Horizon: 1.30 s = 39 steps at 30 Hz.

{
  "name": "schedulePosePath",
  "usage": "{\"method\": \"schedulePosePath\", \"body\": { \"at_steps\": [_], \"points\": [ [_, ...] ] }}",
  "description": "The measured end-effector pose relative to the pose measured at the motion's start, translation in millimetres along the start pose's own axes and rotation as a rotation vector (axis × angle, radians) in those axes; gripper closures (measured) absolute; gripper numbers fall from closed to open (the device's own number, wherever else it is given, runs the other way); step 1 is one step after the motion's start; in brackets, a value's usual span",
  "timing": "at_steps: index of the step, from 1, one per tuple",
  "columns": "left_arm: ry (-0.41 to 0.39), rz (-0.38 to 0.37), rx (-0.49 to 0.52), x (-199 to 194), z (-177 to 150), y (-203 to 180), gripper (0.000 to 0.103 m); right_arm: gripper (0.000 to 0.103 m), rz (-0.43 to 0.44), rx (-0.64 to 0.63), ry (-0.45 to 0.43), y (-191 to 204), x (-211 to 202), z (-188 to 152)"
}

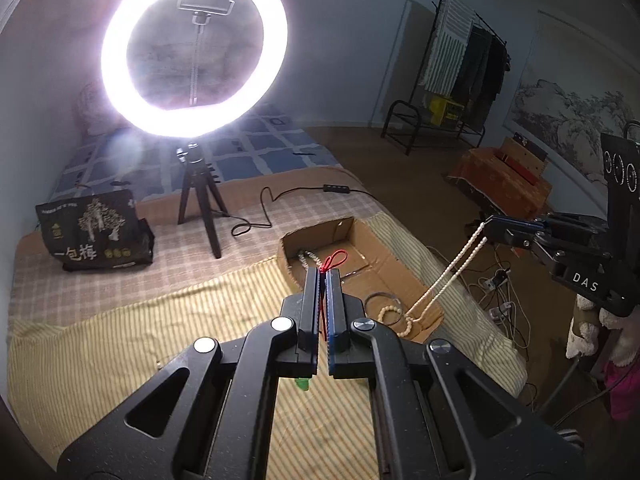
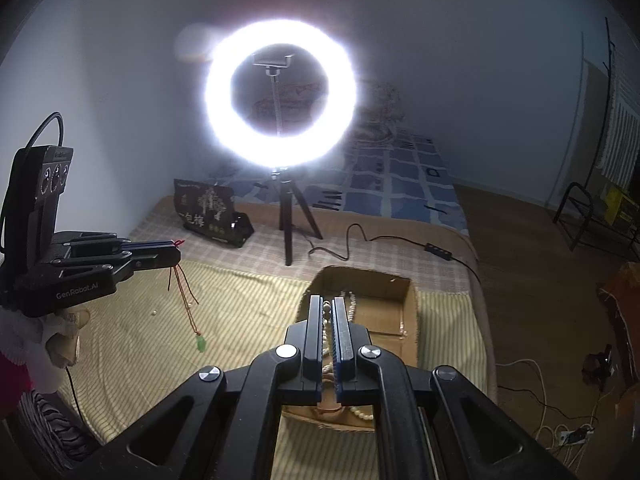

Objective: Organize jewelry
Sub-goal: 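Lift the pendant strand with both tools and carry it over the box, then open both tools to drop the pendant strand into the box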

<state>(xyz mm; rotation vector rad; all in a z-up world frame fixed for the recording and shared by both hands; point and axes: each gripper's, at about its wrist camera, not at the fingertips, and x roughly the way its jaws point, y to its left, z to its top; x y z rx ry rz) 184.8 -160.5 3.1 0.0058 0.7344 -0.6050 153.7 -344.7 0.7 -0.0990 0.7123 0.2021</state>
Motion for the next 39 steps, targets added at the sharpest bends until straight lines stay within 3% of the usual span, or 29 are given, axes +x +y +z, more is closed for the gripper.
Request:
{"method": "schedulePosePath", "body": {
  "at_steps": [20, 36, 37, 39],
  "points": [
    [0.067, -0.038, 0.025, 102.5, 35.2, -27.9, 0.103, 0.102, -0.016, 0.057, 0.058, -72.4, 73.2, -4.0],
    [0.177, -0.002, -0.005, 175.6, 15.7, -16.1, 0.103, 0.101, -0.001, 0.141, 0.15, -100.2, 132.1, -31.8],
    [0.185, -0.003, -0.01, 178.6, 13.7, -14.3, 0.103, 0.099, 0.001, 0.145, 0.155, -100.3, 134.1, -33.3],
    [0.199, 0.011, -0.012, 183.5, 8.6, -11.6, 0.103, 0.08, 0.01, 0.15, 0.174, -100.0, 140.1, -38.4]
  ]
}}
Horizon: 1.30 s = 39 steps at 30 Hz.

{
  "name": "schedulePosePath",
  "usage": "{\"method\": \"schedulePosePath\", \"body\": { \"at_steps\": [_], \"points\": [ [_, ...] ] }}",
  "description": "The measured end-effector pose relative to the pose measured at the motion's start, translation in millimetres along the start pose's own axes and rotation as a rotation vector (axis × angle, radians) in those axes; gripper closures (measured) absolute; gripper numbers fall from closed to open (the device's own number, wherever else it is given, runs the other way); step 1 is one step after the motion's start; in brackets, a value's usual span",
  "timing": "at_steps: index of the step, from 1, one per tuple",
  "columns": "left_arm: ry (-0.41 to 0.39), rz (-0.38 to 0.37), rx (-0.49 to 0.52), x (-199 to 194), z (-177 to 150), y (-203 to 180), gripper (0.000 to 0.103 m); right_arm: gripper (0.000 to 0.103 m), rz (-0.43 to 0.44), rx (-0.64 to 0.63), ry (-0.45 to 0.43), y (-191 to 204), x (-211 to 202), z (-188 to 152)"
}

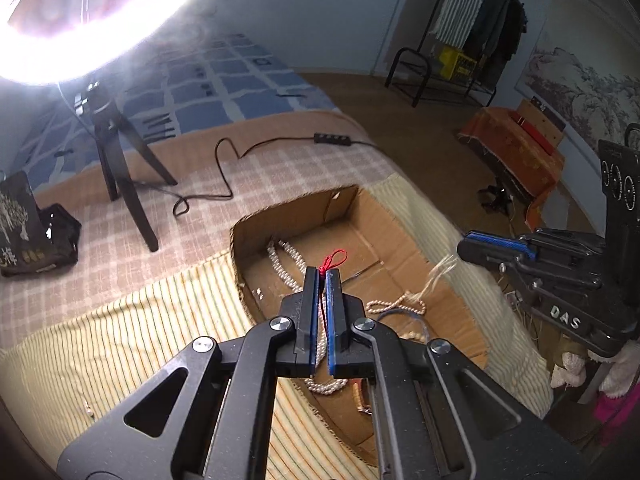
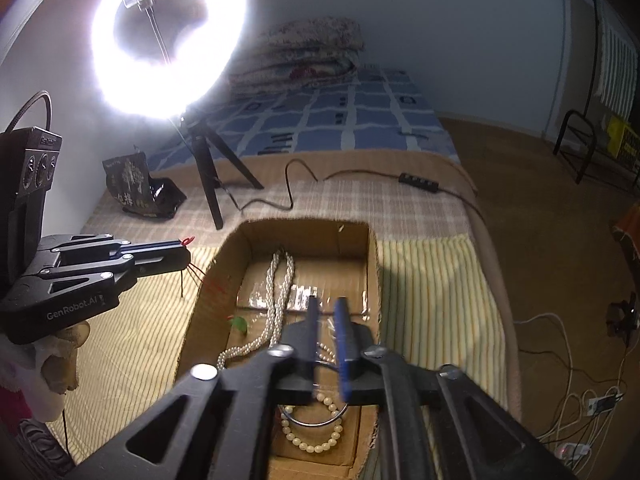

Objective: Organize jewelry
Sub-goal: 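Open both tools to drop the pendant strand into the box, then move both tools back over the bed toward the two pearl earrings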

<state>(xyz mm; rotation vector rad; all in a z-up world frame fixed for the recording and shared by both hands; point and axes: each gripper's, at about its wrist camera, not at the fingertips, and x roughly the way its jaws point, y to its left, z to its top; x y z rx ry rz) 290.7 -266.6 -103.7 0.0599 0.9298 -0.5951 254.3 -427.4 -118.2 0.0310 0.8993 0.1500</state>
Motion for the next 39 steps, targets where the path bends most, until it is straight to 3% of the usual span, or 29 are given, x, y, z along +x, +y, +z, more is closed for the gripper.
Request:
{"method": "schedulePosePath", "body": {
  "at_steps": [1, 2, 3, 4, 5, 7, 13, 14, 16, 18, 21, 23, 39],
  "points": [
    [0.01, 0.008, 0.001, 2.6, -2.0, 0.8, 0.103, 0.07, -0.004, 0.001, 0.002, 0.5, 2.6, -1.1],
    [0.014, 0.013, 0.004, 4.3, -3.8, 1.8, 0.102, 0.069, -0.012, 0.001, 0.002, 0.8, 4.0, -2.7],
    [0.016, 0.018, 0.008, 5.6, -5.6, 2.0, 0.095, 0.068, -0.019, 0.001, 0.006, 1.0, 5.8, -4.4],
    [0.018, 0.023, 0.008, 6.8, -7.2, 2.7, 0.084, 0.062, -0.02, 0.003, 0.01, 1.7, 6.9, -5.3],
    [0.018, 0.026, 0.005, 7.5, -8.8, 3.8, 0.078, 0.051, -0.028, 0.008, 0.015, 1.2, 9.0, -7.0],
    [0.013, 0.036, 0.001, 7.7, -12.6, 6.0, 0.067, 0.042, -0.044, 0.019, 0.013, 0.4, 11.6, -10.4],
    [0.021, 0.05, -0.007, 8.0, -14.7, 8.9, 0.063, 0.03, -0.065, 0.031, 0.025, -1.8, 15.6, -15.0],
    [0.019, 0.052, -0.006, 6.7, -14.9, 8.7, 0.059, 0.028, -0.072, 0.031, 0.023, -1.8, 14.9, -15.6],
    [0.004, 0.066, -0.006, 3.0, -14.8, 7.8, 0.04, 0.023, -0.078, 0.032, 0.02, -1.6, 13.3, -16.5],
    [-0.01, 0.082, -0.008, -1.5, -14.5, 7.0, 0.033, 0.017, -0.089, 0.036, 0.014, -1.7, 10.0, -16.8],
    [-0.007, 0.091, -0.009, -5.7, -13.9, 5.5, 0.028, 0.013, -0.104, 0.04, 0.003, -1.3, 6.4, -16.2],
    [-0.004, 0.102, -0.007, -7.9, -13.8, 4.0, 0.026, 0.005, -0.119, 0.044, 0.005, -0.5, 3.8, -16.3],
    [-0.079, 0.145, 0.029, -61.7, -26.9, -2.8, 0.026, 0.002, -0.185, 0.032, -0.054, 17.5, -38.8, -19.9]
  ]
}}
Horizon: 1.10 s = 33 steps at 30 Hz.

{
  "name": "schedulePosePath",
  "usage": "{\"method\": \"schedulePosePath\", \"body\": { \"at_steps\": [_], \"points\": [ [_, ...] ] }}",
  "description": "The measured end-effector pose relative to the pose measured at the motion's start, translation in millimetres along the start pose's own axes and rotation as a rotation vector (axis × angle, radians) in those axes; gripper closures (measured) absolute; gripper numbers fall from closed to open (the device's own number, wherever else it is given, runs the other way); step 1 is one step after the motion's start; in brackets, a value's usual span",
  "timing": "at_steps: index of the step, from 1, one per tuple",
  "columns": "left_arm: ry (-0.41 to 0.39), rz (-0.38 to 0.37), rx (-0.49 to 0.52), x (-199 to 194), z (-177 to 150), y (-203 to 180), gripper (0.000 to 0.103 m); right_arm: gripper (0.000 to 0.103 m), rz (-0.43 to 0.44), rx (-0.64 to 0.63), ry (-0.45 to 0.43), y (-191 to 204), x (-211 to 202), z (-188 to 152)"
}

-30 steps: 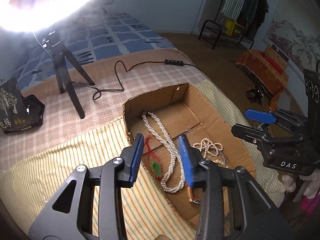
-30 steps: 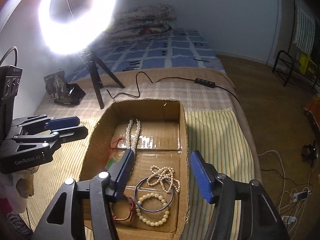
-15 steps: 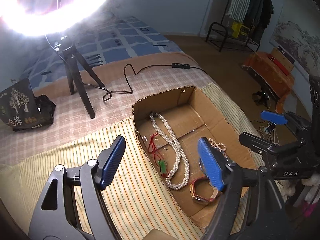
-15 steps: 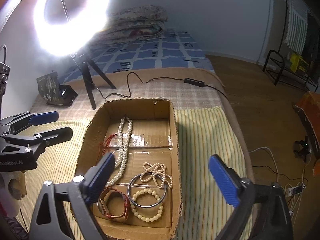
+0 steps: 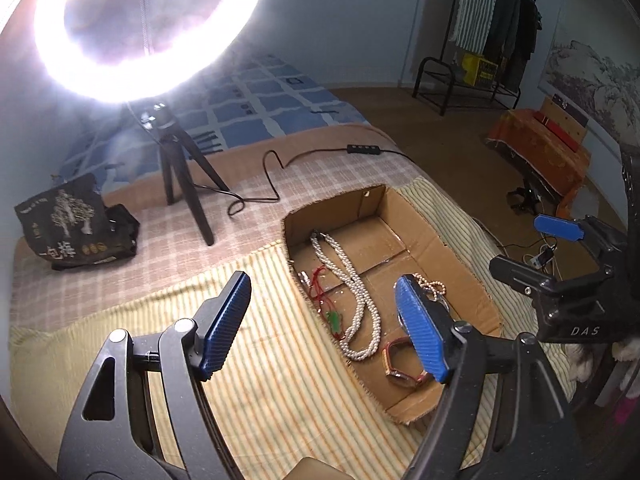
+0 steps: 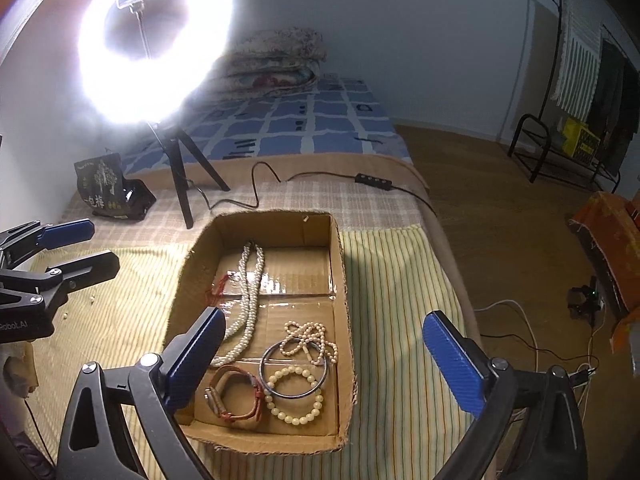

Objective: Organize jewelry
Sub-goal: 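Move both tools back over the bed toward the two pearl earrings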

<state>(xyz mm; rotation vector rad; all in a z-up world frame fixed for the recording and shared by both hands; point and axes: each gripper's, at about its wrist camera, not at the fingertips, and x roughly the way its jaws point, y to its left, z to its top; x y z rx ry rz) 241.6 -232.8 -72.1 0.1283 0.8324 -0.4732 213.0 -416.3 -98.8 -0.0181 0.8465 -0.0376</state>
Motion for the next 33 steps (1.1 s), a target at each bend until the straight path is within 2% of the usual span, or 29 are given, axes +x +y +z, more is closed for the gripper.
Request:
{"method": "schedulePosePath", "body": {
  "at_steps": [12, 20, 26, 33],
  "points": [
    [-0.055, 0.072, -0.023, -50.4, -28.1, 42.6, 0.026, 0.0, 0.025, -0.026, -0.067, 28.1, -27.7, -1.2],
    [-0.045, 0.111, -0.059, -71.6, -54.0, 76.6, 0.026, 0.0, 0.063, -0.102, -0.07, 63.1, -29.2, -6.7],
    [-0.034, 0.139, -0.089, -89.8, -73.5, 111.0, 0.026, 0.0, 0.096, -0.156, -0.082, 89.9, -31.3, -5.9],
    [0.008, 0.166, -0.199, -104.8, -103.2, 176.9, 0.026, 0.0, 0.16, -0.217, -0.078, 124.7, -25.0, -3.2]
  ]
}}
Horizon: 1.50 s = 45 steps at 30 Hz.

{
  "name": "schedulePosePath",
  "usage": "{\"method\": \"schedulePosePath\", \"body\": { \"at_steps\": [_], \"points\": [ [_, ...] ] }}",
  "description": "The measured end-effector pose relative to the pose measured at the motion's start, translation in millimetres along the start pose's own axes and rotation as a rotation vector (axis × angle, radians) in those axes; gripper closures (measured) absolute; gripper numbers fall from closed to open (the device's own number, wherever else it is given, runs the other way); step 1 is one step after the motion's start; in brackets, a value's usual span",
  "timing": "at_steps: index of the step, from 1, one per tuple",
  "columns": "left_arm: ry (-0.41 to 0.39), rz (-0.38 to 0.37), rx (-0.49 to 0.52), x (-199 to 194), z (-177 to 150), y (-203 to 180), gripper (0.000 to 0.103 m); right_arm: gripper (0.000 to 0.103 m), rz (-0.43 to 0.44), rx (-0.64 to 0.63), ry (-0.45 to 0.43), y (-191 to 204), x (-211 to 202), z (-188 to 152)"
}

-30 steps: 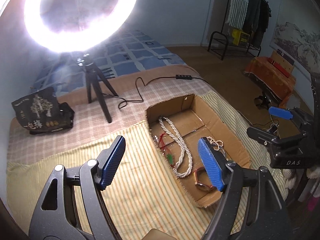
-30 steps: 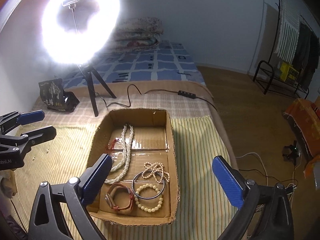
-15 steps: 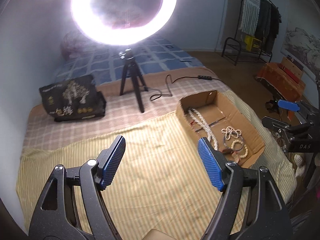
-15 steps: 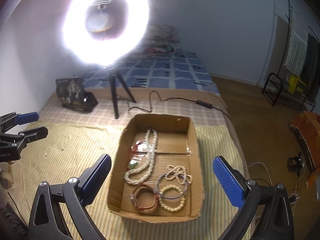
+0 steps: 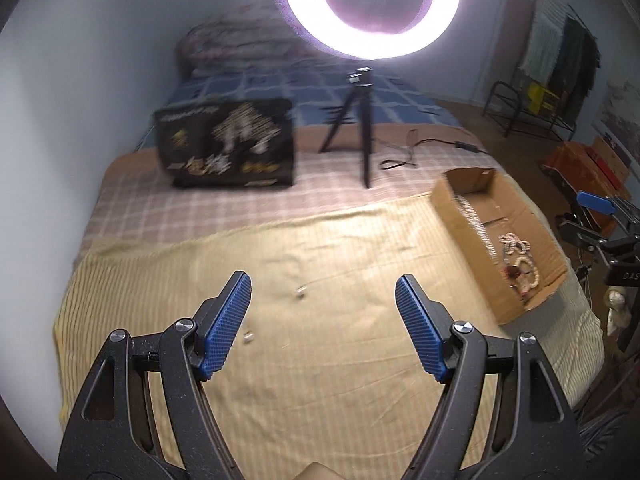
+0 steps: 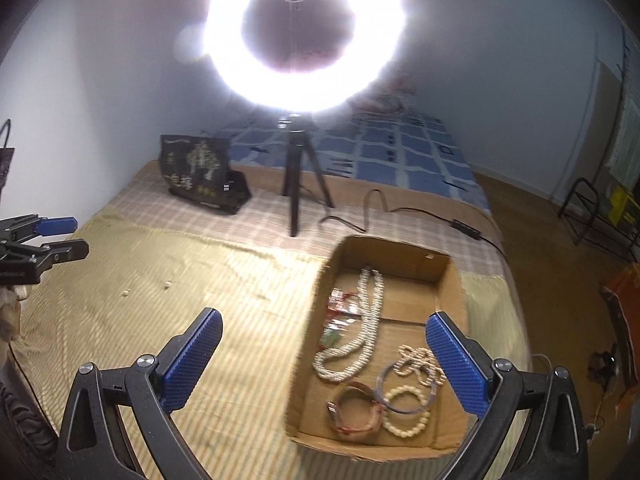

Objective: Organize jewelry
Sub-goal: 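Move both tools back over the bed toward the two pearl earrings, then grasp a pearl earring with the left tool while the right tool grasps the other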

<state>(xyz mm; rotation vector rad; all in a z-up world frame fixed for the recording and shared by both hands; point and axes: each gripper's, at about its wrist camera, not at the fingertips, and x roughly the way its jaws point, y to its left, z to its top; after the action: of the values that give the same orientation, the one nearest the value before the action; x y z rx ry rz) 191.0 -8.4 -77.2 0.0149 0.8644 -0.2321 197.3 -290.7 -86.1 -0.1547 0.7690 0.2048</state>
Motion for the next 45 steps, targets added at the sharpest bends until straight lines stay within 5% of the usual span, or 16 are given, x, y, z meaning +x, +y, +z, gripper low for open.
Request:
{"method": "schedulePosePath", "body": {
  "at_steps": [7, 16, 20, 29, 45],
  "points": [
    [0.051, -0.052, -0.081, 4.4, -20.9, 51.9, 0.036, 0.024, 0.086, -0.029, 0.005, 30.1, 22.7, 8.8],
    [0.087, -0.071, 0.043, 23.6, -47.8, 63.1, 0.061, 0.049, 0.218, -0.061, 0.044, 76.1, 67.9, 7.9],
    [0.112, -0.086, 0.081, 42.1, -58.6, 63.0, 0.062, 0.06, 0.268, -0.083, 0.069, 98.3, 93.0, 3.5],
    [0.154, -0.092, 0.109, 85.9, -76.7, 64.9, 0.073, 0.071, 0.363, -0.143, 0.13, 145.1, 154.4, -10.4],
    [0.185, -0.07, 0.072, 114.4, -79.0, 74.4, 0.079, 0.076, 0.388, -0.242, 0.172, 184.5, 200.8, -10.8]
  ]
}}
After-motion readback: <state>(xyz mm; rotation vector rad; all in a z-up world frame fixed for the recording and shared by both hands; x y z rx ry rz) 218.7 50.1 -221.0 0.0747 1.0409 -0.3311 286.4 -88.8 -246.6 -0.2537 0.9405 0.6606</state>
